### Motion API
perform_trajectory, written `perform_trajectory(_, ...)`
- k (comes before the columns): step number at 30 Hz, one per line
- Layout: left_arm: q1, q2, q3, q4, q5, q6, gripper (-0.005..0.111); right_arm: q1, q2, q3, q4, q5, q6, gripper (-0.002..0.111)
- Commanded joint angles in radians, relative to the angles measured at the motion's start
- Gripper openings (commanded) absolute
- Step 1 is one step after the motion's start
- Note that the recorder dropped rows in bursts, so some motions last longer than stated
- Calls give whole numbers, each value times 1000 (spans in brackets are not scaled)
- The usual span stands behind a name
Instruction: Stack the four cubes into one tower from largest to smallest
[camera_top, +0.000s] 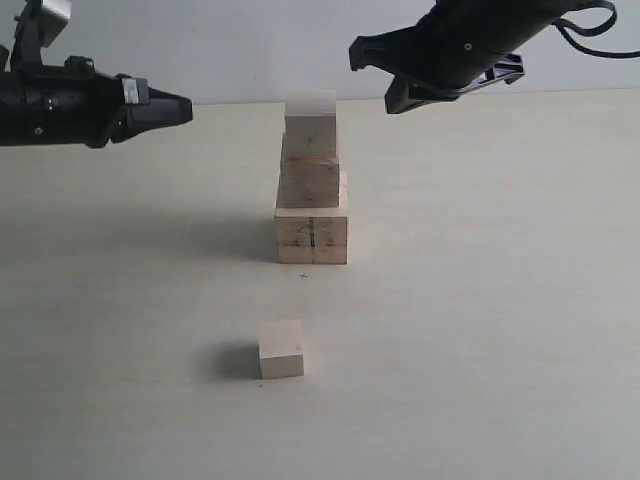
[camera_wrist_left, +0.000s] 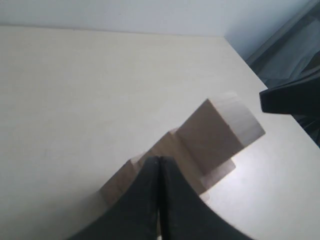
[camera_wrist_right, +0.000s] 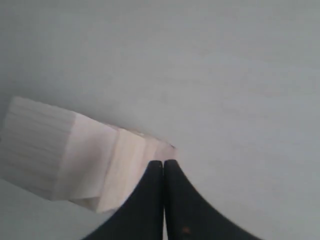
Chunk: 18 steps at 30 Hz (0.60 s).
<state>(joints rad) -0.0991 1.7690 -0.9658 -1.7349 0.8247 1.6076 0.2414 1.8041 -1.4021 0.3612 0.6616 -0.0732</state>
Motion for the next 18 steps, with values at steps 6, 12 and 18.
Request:
perform_trajectory(6, -90, 135, -160, -9, 38, -97, 0, -2, 48, -70, 183, -43, -124, 0)
perform_trajectory(12, -138, 182, -224, -9, 38, -97, 0, -2, 72, -70, 182, -17, -124, 0)
perform_trajectory(18, -140, 185, -232, -9, 35, -97, 0, -2, 96, -70, 187, 23, -126, 0)
